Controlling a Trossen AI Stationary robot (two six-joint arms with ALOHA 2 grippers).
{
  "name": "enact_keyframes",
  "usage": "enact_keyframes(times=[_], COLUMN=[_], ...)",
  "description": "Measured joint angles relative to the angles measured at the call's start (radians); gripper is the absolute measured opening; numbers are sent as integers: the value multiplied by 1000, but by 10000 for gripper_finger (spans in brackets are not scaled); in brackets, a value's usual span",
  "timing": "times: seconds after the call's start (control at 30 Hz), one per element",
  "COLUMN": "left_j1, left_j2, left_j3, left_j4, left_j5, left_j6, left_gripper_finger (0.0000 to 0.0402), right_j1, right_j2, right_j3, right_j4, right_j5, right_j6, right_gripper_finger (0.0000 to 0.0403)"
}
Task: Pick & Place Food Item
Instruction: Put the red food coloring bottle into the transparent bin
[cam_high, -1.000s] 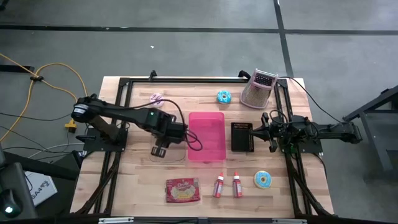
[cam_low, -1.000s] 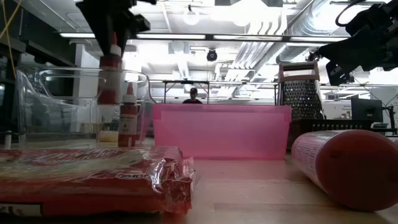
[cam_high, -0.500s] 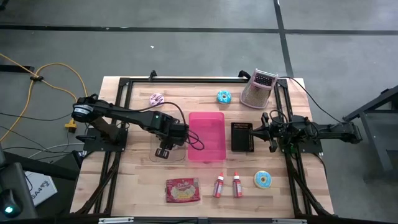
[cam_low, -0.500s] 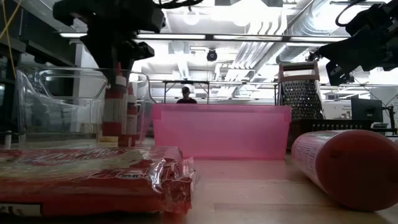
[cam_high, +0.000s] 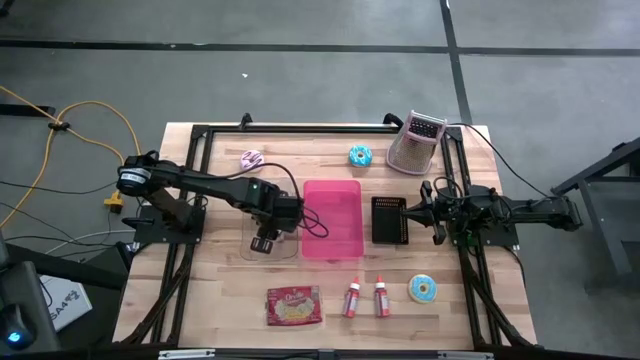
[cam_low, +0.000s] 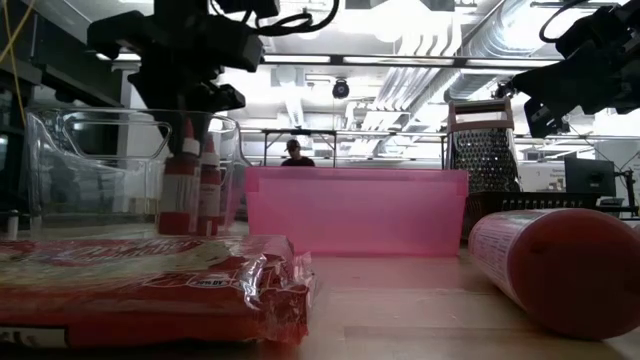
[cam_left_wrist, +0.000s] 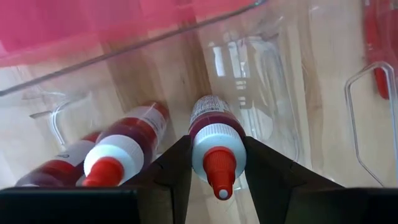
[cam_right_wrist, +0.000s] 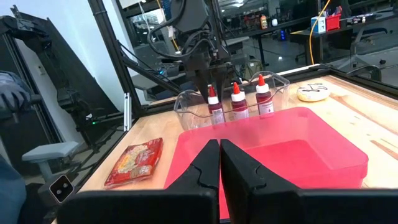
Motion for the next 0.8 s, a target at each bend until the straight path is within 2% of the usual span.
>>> enact_keyframes(times=[0.37, 0.8], left_j1=[0, 0], left_j2=[0, 0], left_j3=[0, 0], left_j4=[-1, -1], left_j5=[0, 7], left_j6=[-3, -3], left_gripper_finger=[125, 151], right_j1=[0, 0], right_j2=[0, 0], right_j3=[0, 0], right_j4=[0, 0], right_j5=[0, 0], right_j6=[0, 0], right_gripper_finger=[2, 2])
